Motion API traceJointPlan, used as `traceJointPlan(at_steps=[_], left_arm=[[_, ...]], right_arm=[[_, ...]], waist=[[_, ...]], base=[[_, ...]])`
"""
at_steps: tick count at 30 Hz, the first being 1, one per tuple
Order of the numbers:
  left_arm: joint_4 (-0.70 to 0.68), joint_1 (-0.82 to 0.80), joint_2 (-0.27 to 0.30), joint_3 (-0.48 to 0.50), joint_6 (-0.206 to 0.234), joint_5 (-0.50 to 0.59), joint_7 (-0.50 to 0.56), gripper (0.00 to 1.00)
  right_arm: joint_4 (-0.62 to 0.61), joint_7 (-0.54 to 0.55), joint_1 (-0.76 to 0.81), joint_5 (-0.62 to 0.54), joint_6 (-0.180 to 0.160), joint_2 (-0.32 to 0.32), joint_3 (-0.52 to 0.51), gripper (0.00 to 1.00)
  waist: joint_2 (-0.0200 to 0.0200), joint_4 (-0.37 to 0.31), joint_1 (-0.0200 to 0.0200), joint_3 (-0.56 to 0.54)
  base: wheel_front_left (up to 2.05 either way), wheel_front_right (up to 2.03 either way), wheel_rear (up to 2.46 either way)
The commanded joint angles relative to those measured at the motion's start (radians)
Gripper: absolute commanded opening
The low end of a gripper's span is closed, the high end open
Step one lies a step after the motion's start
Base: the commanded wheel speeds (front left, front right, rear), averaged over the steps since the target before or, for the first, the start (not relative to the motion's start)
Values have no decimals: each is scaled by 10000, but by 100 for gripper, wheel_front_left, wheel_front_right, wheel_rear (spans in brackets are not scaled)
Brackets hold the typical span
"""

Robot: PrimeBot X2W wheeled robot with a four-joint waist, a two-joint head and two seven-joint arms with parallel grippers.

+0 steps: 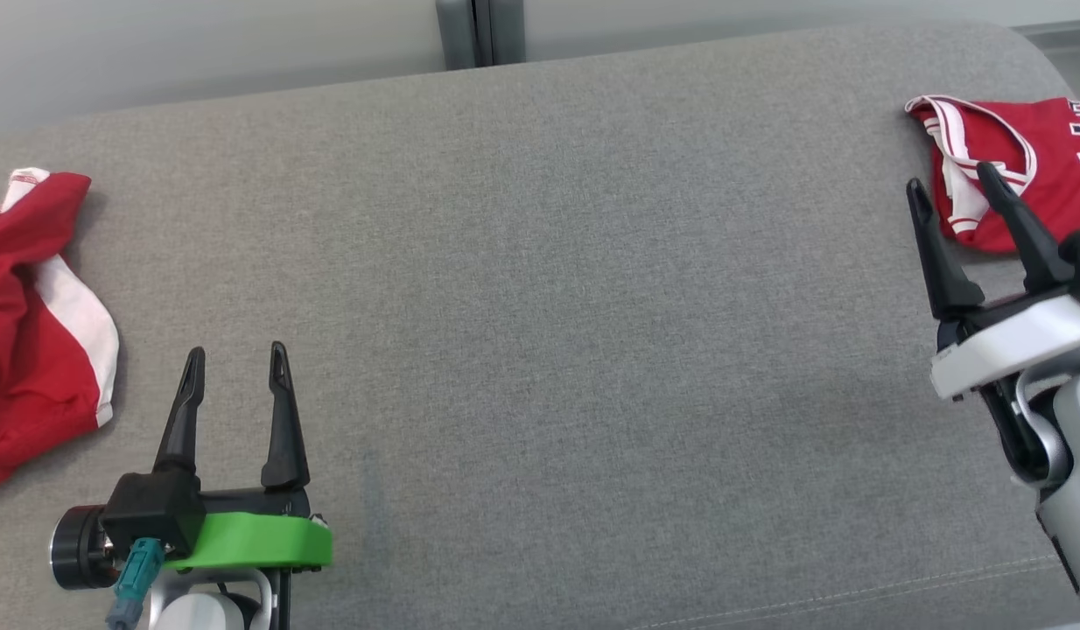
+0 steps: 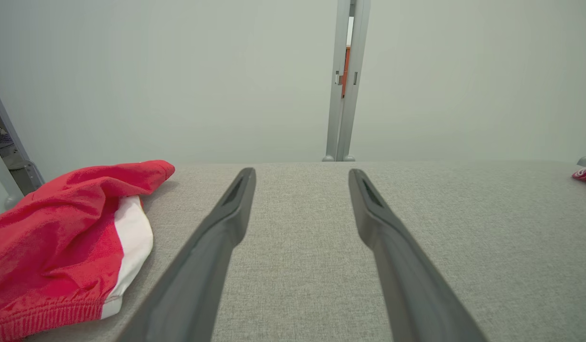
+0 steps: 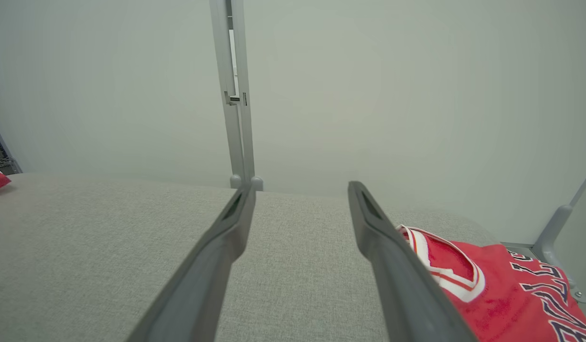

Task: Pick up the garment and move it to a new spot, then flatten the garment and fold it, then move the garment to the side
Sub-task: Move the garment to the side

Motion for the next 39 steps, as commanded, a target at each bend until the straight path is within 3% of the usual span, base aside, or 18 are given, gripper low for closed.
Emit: traceJointPlan(at_steps=[1, 17, 29, 39], left_arm=[[59, 155, -15, 77, -26, -58, -26, 100], [620, 484, -102, 435, -391, -15, -27, 100], [984, 493, -153, 470, -575, 72, -27, 100], [1105, 617, -174, 618, -578, 167, -27, 100]], right_arm=[[-173, -26, 376, -99, -19, 106, -211, 100], [-1984, 77, 3787, -474, -19, 1679, -1562, 100], [-2387, 149, 4694, -988, -17, 2589, -1823, 100], [-2505, 305, 4904, -1360, -18, 2932, -1966, 100]], waist=[[0, 180, 1, -382], [0, 419, 1, -1071], [0, 646, 1, -1316], [0, 677, 1, -1500]], base=[[0, 0, 0], [0, 0, 0], [0, 0, 0], [0, 0, 0]])
